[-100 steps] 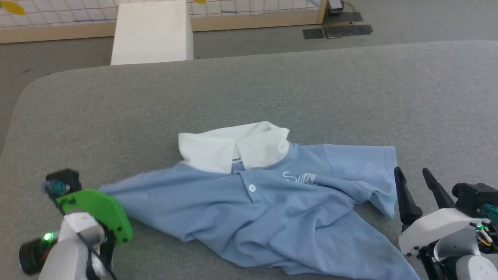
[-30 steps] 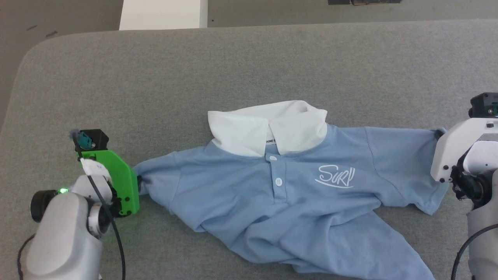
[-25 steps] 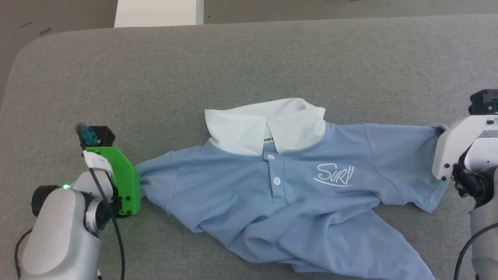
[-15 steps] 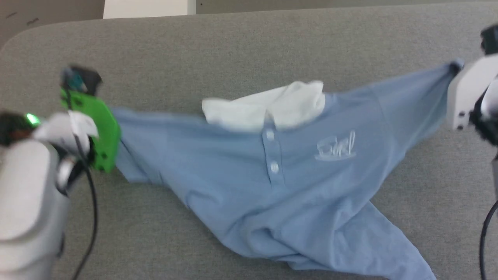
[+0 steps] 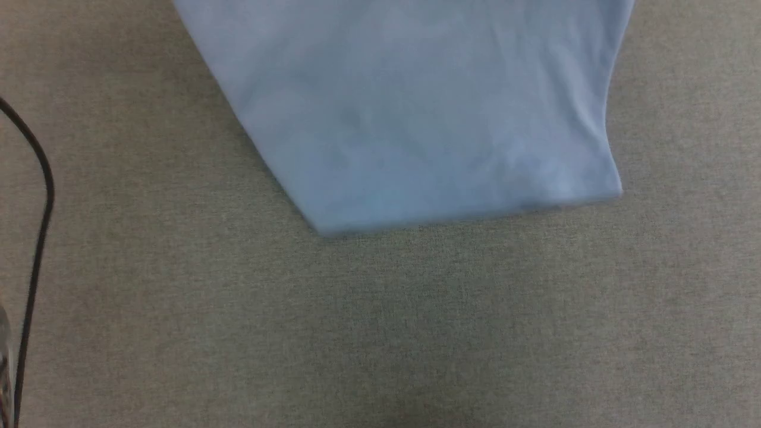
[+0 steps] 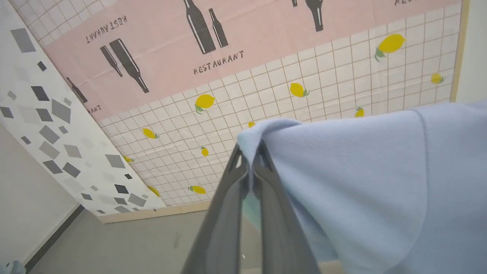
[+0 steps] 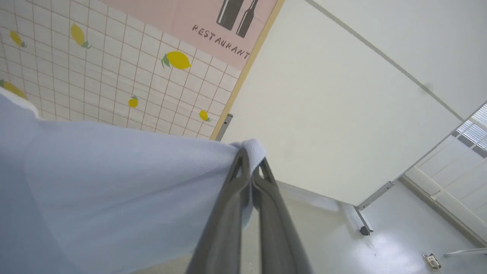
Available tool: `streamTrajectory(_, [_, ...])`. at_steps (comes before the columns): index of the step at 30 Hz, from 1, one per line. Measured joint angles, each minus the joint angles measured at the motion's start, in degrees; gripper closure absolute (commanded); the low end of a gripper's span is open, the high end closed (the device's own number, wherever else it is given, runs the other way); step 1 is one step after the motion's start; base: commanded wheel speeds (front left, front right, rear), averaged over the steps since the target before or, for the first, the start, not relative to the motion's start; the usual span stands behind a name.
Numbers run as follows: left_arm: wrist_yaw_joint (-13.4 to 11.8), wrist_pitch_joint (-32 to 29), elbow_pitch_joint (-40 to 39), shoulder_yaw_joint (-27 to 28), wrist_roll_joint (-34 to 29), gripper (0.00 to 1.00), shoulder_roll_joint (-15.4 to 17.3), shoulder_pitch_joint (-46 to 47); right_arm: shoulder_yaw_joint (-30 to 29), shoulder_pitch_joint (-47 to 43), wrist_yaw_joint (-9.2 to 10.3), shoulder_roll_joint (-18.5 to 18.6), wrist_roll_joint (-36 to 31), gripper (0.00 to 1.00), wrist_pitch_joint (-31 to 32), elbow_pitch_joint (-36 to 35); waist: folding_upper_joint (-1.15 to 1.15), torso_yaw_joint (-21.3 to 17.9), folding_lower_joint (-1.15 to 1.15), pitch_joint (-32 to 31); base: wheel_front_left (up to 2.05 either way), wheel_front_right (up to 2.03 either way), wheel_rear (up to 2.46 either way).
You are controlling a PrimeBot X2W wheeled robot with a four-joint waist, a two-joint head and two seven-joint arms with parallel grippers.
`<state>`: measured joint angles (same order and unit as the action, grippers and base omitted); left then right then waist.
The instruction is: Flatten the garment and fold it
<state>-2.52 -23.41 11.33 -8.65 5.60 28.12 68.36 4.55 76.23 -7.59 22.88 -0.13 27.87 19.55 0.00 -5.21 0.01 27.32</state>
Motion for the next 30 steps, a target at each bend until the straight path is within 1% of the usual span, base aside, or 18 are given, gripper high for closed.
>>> streamTrajectory(2, [-2.13,4.58,1.76,1.09,-0.34,1.00,-1.11,4.24,-1.16,4.05,0.00,-0.33,-1.44,1.00,-3.49,1.11,0.00,-0.33,0.00,1.35,0.00,0.00,0.00])
streamTrajectory(7, [-4.71,14.50,3.88,2.52,-0.68,1.00,-2.44,11.96,-5.05,12.12,0.00,-1.65,-5.32,1.00,-12.27,3.28,0.00,-0.95,0.00,3.74,0.00,0.00,0.00])
streamTrajectory(10, [-5.71,20.45,4.52,2.92,-0.81,1.00,-2.85,15.02,-7.44,15.75,0.00,-2.63,-7.27,1.00,-17.69,4.34,0.00,-1.16,0.00,4.50,0.00,0.00,0.00])
streamTrajectory(12, [-5.98,23.14,5.35,3.08,-0.90,1.00,-2.98,16.21,-8.93,17.67,0.00,-3.16,-8.02,1.00,-20.91,5.06,0.00,-1.15,0.00,4.72,0.00,0.00,0.00])
streamTrajectory(14, [-6.09,24.51,6.48,3.00,-0.89,1.00,-3.04,16.73,-9.55,18.67,0.00,-3.52,-8.78,1.00,-22.53,6.30,0.00,-1.05,0.00,4.70,0.00,0.00,0.00])
streamTrajectory(17, [-4.45,23.72,8.87,2.25,-0.41,1.00,-2.89,16.23,-9.29,18.18,0.00,-4.00,-8.73,1.00,-22.69,9.46,0.00,-0.85,0.00,4.43,0.00,0.00,0.00])
streamTrajectory(19, [-2.88,22.62,10.83,1.26,0.14,1.00,-2.90,13.44,-7.79,15.53,0.00,-4.26,-7.13,1.00,-22.68,11.72,0.00,-0.71,0.00,4.08,0.00,0.00,0.00])
streamTrajectory(21, [-1.93,21.39,12.66,0.46,1.08,1.00,-3.23,8.65,-5.89,11.16,0.00,-4.47,-5.06,1.00,-22.64,13.72,0.00,-0.58,0.00,3.50,0.00,0.00,0.00])
streamTrajectory(24, [-0.57,19.18,14.69,0.24,4.27,1.00,-4.70,-1.15,-2.36,2.08,0.00,-4.86,0.46,1.00,-22.76,14.95,0.00,-0.39,0.00,2.22,0.00,0.00,0.00])
streamTrajectory(26, [0.29,17.31,14.99,0.27,6.60,1.00,-5.83,-8.64,0.30,-5.06,0.00,-4.81,5.20,1.00,-22.42,14.52,0.00,-0.31,0.00,0.99,0.00,0.00,0.00])
streamTrajectory(27, [0.30,17.06,14.43,0.56,7.95,1.00,-6.46,-11.75,1.33,-7.99,0.00,-4.55,7.05,1.00,-21.96,13.84,0.00,-0.27,0.00,0.43,0.00,0.00,0.00])
streamTrajectory(30, [1.25,15.81,10.48,1.51,13.27,1.00,-9.43,-24.68,2.93,-20.04,0.00,-2.83,14.06,1.00,-19.59,8.73,0.00,-0.04,-0.01,-2.03,0.00,0.00,0.00])
